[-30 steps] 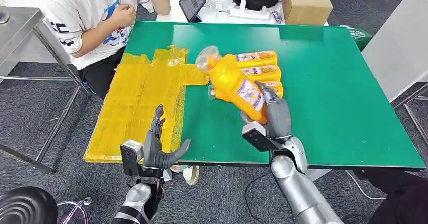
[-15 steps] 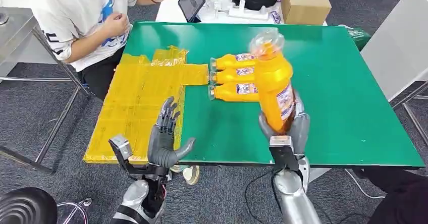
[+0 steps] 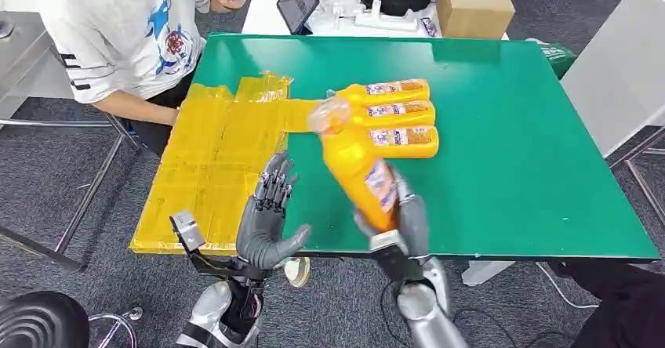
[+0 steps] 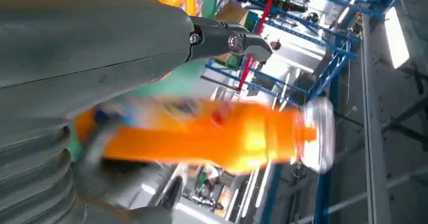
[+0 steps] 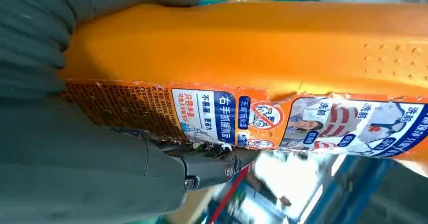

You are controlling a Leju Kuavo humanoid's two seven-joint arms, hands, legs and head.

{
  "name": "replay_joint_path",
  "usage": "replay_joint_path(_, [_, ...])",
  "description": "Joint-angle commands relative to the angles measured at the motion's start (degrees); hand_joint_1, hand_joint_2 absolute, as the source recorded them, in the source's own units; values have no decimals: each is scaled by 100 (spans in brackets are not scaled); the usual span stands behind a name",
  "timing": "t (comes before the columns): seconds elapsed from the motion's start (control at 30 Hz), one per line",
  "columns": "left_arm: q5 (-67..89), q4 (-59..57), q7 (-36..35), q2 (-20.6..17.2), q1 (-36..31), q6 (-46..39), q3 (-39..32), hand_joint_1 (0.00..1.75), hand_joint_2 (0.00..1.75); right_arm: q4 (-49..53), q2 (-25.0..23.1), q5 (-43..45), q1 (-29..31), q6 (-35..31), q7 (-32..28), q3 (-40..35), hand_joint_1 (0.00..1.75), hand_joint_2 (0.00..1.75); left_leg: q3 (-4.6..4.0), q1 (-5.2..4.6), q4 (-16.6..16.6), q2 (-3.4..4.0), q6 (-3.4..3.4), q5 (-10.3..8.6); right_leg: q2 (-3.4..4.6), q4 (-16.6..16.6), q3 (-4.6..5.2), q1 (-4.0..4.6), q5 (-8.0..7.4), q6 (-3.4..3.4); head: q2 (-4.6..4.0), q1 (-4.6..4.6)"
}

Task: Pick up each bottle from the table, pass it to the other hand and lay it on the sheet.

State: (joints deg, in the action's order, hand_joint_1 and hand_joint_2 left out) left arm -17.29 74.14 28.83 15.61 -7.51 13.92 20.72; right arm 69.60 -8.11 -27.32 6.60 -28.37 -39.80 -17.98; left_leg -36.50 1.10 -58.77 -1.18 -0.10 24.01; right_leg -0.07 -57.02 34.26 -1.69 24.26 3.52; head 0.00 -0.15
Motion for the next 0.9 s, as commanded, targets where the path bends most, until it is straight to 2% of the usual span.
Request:
replay_joint_path(0.03, [89, -600, -110, -206, -292, -79, 243, 0, 175, -1291, -155, -202, 498, -271, -20, -1285, 175, 175, 22, 7, 7, 22, 3, 6, 16, 10, -18, 10, -1, -13, 0, 0])
replay_joint_path(0.5, [92, -661, -112, -191, -326, -98, 238, 0, 175, -1322, -180, -241, 509, -231, -20, -1318, 175, 175, 37, 8, 9, 21, 5, 10, 10, 13, -34, 13, 4, -26, 0, 2])
replay_joint_path(0.57, [92, -661, -112, -191, -326, -98, 238, 0, 175, -1322, -180, -241, 509, -231, -20, -1318, 175, 175, 16, 2, 6, 12, 3, 3, 5, 6, -12, 5, 1, -13, 0, 0])
replay_joint_path(0.73, [92, -661, -112, -191, -326, -98, 238, 0, 175, -1322, -180, -241, 509, -231, -20, -1318, 175, 175, 38, 7, 8, 22, 8, 11, 11, 14, -34, 12, 4, -24, 0, 0])
replay_joint_path(0.9, [37, -801, -198, -159, -399, -55, 268, 0, 175, -1774, -345, -509, 499, -136, -20, -1601, 175, 175, 25, 7, 7, 16, 4, 6, 8, 11, -23, 10, 2, -19, 0, 0])
